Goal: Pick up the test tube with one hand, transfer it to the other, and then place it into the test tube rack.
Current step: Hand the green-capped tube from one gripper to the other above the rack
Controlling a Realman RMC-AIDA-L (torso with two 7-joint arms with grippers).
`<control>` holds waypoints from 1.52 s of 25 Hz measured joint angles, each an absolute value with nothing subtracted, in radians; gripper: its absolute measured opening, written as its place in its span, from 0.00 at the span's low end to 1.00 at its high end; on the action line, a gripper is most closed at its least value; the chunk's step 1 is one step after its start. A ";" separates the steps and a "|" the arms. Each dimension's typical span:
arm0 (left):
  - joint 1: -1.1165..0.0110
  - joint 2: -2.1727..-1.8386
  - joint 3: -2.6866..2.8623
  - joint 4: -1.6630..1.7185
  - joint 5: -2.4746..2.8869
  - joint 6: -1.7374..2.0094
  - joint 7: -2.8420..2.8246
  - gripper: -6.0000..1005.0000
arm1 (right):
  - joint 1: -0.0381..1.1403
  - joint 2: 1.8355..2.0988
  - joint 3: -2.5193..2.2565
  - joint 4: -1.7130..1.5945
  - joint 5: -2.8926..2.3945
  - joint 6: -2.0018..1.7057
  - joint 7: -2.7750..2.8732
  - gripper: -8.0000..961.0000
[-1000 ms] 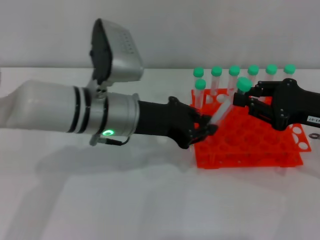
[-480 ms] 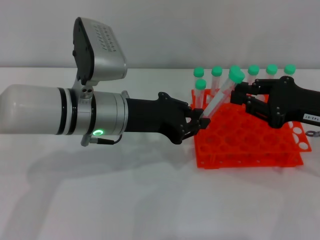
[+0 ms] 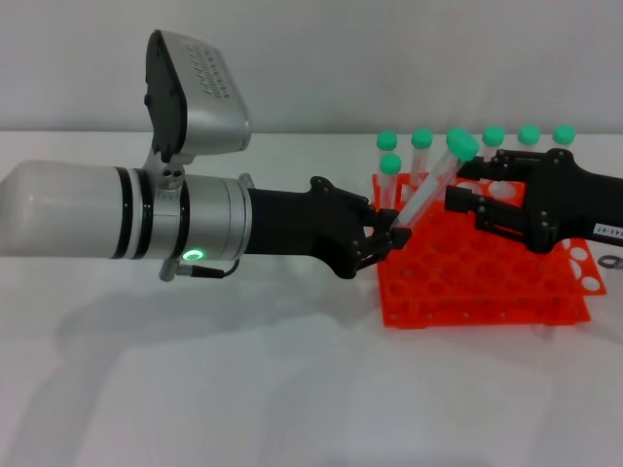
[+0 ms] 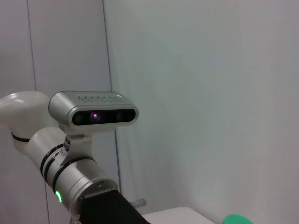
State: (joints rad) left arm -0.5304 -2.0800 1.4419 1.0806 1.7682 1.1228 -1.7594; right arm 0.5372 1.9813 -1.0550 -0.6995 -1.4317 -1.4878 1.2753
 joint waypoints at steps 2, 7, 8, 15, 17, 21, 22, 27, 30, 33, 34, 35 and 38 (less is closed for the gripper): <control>-0.533 -2.080 1.442 1.081 1.769 1.123 -1.759 0.20 | 0.536 1.986 -1.054 -0.699 -1.431 -1.486 1.275 0.36; -0.545 -2.080 1.447 1.081 1.769 1.123 -1.759 0.20 | 0.545 1.989 -1.060 -0.691 -1.433 -1.479 1.277 0.52; -0.547 -2.080 1.448 1.080 1.769 1.123 -1.759 0.20 | 0.547 1.991 -1.061 -0.690 -1.433 -1.479 1.277 0.55; -0.554 -2.080 1.451 1.075 1.770 1.123 -1.759 0.20 | 0.549 1.999 -1.062 -0.690 -1.433 -1.479 1.277 0.77; -0.558 -2.081 1.454 1.074 1.770 1.123 -1.759 0.20 | 0.550 2.001 -1.062 -0.690 -1.433 -1.479 1.278 0.83; -0.563 -2.081 1.462 1.073 1.770 1.123 -1.759 0.20 | 0.553 2.004 -1.062 -0.687 -1.432 -1.478 1.278 0.90; -0.564 -2.082 1.462 1.073 1.770 1.123 -1.759 0.20 | 0.553 2.005 -1.062 -0.687 -1.431 -1.477 1.277 0.92; -0.564 -2.082 1.463 1.072 1.770 1.123 -1.759 0.20 | 0.548 2.006 -1.061 -0.687 -1.428 -1.476 1.275 0.75; -0.565 -2.082 1.464 1.071 1.771 1.123 -1.759 0.20 | 0.547 2.007 -1.062 -0.687 -1.430 -1.477 1.268 0.62; -0.564 -2.082 1.464 1.071 1.771 1.123 -1.759 0.20 | 0.546 2.007 -1.063 -0.687 -1.431 -1.482 1.263 0.50; -0.565 -2.082 1.464 1.071 1.772 1.123 -1.759 0.20 | 0.546 2.007 -1.063 -0.687 -1.432 -1.482 1.263 0.45; -0.564 -2.082 1.464 1.071 1.772 1.123 -1.759 0.20 | 0.546 2.007 -1.063 -0.687 -1.432 -1.482 1.263 0.41; -0.565 -2.082 1.464 1.071 1.774 1.123 -1.759 0.20 | 0.546 2.007 -1.063 -0.687 -1.432 -1.482 1.262 0.28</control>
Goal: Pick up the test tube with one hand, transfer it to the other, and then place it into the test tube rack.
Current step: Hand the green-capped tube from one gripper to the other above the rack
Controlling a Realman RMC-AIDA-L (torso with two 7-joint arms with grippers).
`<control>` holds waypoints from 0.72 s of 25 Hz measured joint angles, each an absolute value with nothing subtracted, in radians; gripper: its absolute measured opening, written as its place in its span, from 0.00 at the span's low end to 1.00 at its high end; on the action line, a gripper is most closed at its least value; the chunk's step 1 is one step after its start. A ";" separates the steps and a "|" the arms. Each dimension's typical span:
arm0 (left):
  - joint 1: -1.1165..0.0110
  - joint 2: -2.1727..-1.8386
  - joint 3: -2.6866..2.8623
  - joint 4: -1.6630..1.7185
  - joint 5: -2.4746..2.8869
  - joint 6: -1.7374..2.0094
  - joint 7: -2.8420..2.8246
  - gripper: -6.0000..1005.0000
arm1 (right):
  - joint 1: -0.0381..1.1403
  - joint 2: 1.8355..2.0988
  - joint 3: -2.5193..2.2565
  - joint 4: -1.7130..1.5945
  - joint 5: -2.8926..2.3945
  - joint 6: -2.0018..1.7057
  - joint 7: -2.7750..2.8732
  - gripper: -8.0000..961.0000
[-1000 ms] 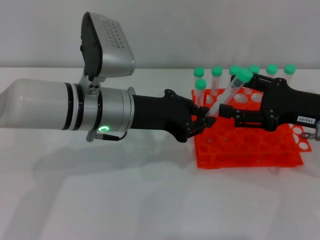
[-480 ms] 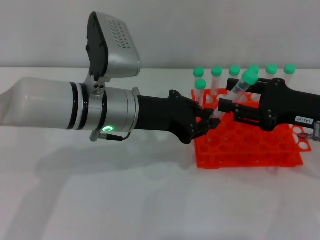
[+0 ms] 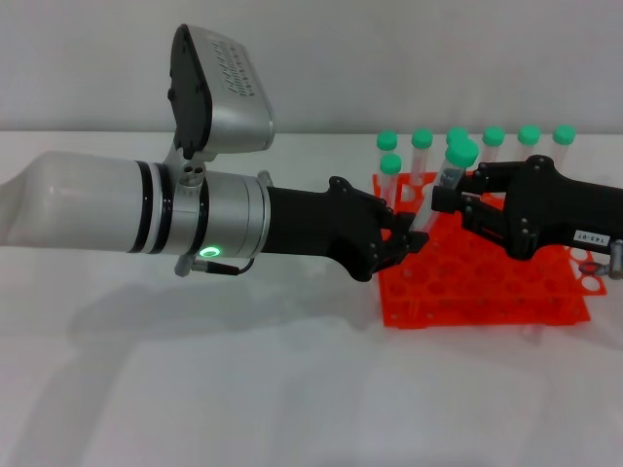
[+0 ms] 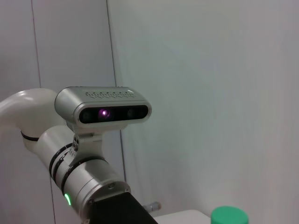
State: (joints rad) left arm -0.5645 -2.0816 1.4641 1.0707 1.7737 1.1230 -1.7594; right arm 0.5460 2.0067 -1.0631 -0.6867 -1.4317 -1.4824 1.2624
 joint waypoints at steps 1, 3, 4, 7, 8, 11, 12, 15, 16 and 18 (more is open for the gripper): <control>-0.565 -2.082 1.464 1.071 1.774 1.123 -1.759 0.20 | 0.546 2.007 -1.063 -0.687 -1.432 -1.482 1.262 0.27; -0.565 -2.082 1.464 1.071 1.775 1.123 -1.759 0.20 | 0.547 2.008 -1.063 -0.687 -1.432 -1.481 1.262 0.26; -0.565 -2.081 1.464 1.071 1.775 1.123 -1.759 0.20 | 0.548 2.009 -1.063 -0.687 -1.432 -1.480 1.262 0.25; -0.566 -2.082 1.463 1.071 1.780 1.123 -1.760 0.19 | 0.550 2.009 -1.063 -0.687 -1.433 -1.478 1.261 0.22; -0.567 -2.082 1.463 1.071 1.781 1.123 -1.760 0.19 | 0.550 2.010 -1.063 -0.687 -1.433 -1.477 1.258 0.22; -0.569 -2.082 1.463 1.071 1.784 1.121 -1.760 0.20 | 0.550 2.010 -1.063 -0.687 -1.432 -1.475 1.253 0.21; -0.569 -2.081 1.463 1.071 1.784 1.121 -1.760 0.20 | 0.549 2.010 -1.062 -0.687 -1.431 -1.475 1.252 0.21; -0.568 -2.080 1.462 1.070 1.790 1.120 -1.760 0.19 | 0.549 2.010 -1.059 -0.687 -1.428 -1.473 1.252 0.21; -0.567 -2.080 1.462 1.070 1.790 1.120 -1.761 0.19 | 0.549 2.009 -1.059 -0.688 -1.427 -1.472 1.252 0.21; -0.565 -2.081 1.458 1.070 1.790 1.120 -1.763 0.19 | 0.548 2.009 -1.060 -0.688 -1.426 -1.469 1.252 0.21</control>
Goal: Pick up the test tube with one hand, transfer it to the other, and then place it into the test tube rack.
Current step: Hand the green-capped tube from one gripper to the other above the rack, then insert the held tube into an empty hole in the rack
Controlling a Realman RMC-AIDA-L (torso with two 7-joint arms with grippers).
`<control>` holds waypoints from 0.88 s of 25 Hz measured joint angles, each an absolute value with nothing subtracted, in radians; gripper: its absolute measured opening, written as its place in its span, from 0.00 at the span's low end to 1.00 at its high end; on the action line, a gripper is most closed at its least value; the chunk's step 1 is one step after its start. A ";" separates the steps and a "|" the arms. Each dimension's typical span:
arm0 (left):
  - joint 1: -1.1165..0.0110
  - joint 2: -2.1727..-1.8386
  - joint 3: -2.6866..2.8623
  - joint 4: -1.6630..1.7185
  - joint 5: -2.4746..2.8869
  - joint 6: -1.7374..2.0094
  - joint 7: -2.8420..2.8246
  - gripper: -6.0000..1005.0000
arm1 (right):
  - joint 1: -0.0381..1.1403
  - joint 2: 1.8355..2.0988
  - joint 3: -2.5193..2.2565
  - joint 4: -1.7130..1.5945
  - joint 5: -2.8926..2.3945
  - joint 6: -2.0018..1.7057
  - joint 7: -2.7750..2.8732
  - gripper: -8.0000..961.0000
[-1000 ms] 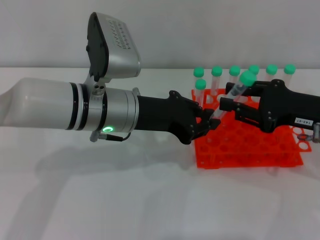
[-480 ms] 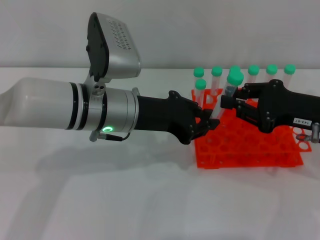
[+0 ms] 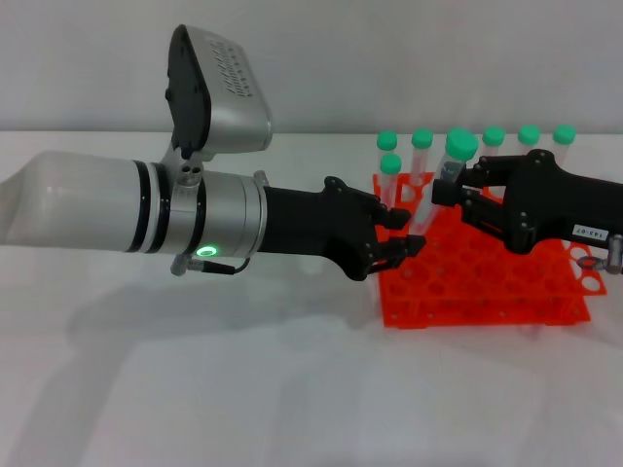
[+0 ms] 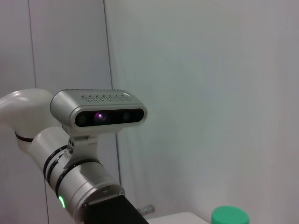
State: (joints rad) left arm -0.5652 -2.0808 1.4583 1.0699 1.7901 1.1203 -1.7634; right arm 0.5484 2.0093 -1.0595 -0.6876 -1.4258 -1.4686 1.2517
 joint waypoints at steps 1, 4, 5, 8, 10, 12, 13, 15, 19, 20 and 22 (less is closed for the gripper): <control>-0.564 -2.081 1.457 1.070 1.790 1.120 -1.764 0.19 | 0.548 2.009 -1.060 -0.688 -1.425 -1.468 1.252 0.21; -0.561 -2.082 1.457 1.070 1.784 1.120 -1.765 0.34 | 0.546 2.009 -1.062 -0.688 -1.425 -1.466 1.252 0.21; -0.561 -2.082 1.457 1.070 1.783 1.120 -1.765 0.37 | 0.546 2.009 -1.062 -0.688 -1.425 -1.466 1.252 0.21; -0.560 -2.082 1.457 1.070 1.783 1.120 -1.765 0.48 | 0.546 2.009 -1.062 -0.688 -1.425 -1.465 1.252 0.21; -0.556 -2.082 1.456 1.070 1.781 1.121 -1.764 0.56 | 0.546 2.009 -1.062 -0.688 -1.425 -1.465 1.252 0.21; -0.549 -2.082 1.452 1.072 1.776 1.121 -1.764 0.65 | 0.546 2.009 -1.061 -0.688 -1.425 -1.465 1.252 0.21; -0.543 -2.082 1.449 1.073 1.774 1.121 -1.764 0.69 | 0.546 2.009 -1.061 -0.687 -1.425 -1.465 1.252 0.21; -0.529 -2.082 1.442 1.078 1.765 1.121 -1.764 0.75 | 0.546 2.009 -1.059 -0.687 -1.425 -1.464 1.251 0.21; -0.472 -2.081 1.411 1.102 1.734 1.122 -1.761 0.80 | 0.547 2.009 -1.058 -0.687 -1.425 -1.450 1.248 0.21; -0.454 -2.081 1.398 1.111 1.728 1.122 -1.759 0.82 | 0.549 2.009 -1.058 -0.687 -1.425 -1.444 1.245 0.21; -0.404 -2.082 1.364 1.129 1.705 1.121 -1.749 0.85 | 0.555 2.008 -1.059 -0.686 -1.425 -1.428 1.241 0.21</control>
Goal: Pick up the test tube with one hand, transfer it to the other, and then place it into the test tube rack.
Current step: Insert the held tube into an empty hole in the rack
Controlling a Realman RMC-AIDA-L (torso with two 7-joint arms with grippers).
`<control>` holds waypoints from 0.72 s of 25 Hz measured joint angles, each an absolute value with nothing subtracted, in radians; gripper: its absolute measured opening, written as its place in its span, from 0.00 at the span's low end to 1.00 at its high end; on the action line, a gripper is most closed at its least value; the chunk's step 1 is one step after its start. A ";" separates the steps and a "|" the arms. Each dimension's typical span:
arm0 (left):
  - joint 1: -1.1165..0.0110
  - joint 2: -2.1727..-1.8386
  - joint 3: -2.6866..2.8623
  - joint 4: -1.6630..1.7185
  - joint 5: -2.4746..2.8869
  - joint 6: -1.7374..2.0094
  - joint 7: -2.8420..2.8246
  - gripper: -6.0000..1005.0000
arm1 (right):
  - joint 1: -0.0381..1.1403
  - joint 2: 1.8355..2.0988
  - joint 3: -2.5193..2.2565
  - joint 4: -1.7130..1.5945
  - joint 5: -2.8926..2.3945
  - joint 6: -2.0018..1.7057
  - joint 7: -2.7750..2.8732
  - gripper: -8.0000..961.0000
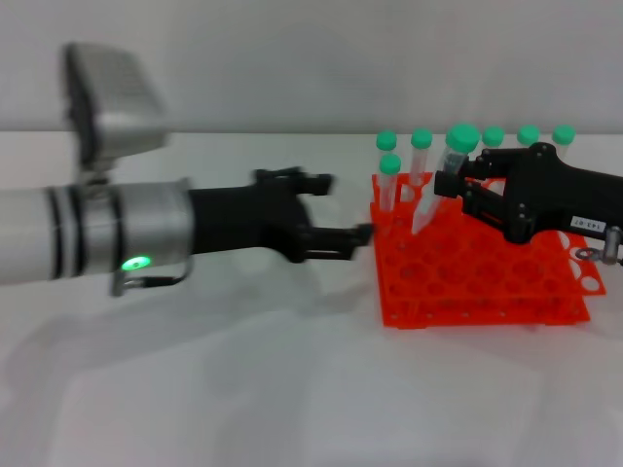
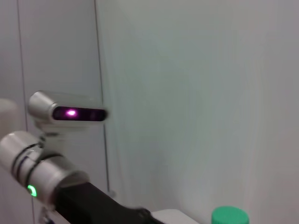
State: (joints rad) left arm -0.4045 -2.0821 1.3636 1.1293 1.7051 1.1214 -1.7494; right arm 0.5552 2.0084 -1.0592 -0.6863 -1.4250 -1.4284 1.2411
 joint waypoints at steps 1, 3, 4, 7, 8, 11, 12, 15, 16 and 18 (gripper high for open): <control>-0.377 -2.083 1.342 1.135 1.684 1.121 -1.738 0.86 | 0.558 2.009 -1.060 -0.686 -1.425 -1.419 1.239 0.21; -0.325 -2.083 1.303 1.137 1.631 1.121 -1.701 0.89 | 0.561 2.010 -1.061 -0.686 -1.425 -1.400 1.238 0.21; -0.298 -2.083 1.282 1.131 1.595 1.120 -1.670 0.89 | 0.562 2.010 -1.060 -0.685 -1.425 -1.394 1.238 0.21; -0.231 -2.082 1.239 1.091 1.457 1.122 -1.557 0.89 | 0.559 2.010 -1.056 -0.682 -1.425 -1.365 1.238 0.21; -0.187 -2.079 1.228 1.049 1.337 1.132 -1.456 0.89 | 0.557 2.011 -1.056 -0.678 -1.425 -1.351 1.237 0.21; -0.141 -2.079 1.219 1.006 1.228 1.150 -1.350 0.89 | 0.563 2.013 -1.056 -0.656 -1.419 -1.317 1.225 0.21; -0.111 -2.080 1.212 0.978 1.169 1.165 -1.286 0.89 | 0.566 2.013 -1.058 -0.646 -1.411 -1.307 1.217 0.21; -0.074 -2.082 1.209 0.893 1.027 1.213 -1.136 0.89 | 0.575 2.014 -1.063 -0.605 -1.369 -1.275 1.179 0.21; -0.070 -2.083 1.209 0.855 0.981 1.236 -1.093 0.89 | 0.579 2.015 -1.063 -0.590 -1.354 -1.267 1.165 0.21; -0.072 -2.082 1.207 0.780 0.912 1.277 -1.027 0.89 | 0.589 2.016 -1.063 -0.565 -1.337 -1.252 1.142 0.21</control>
State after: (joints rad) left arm -0.0720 -2.0818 1.2072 0.7797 0.9118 1.2772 -1.0267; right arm 0.5891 2.0158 -1.0631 -0.5647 -1.3366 -1.2521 1.1418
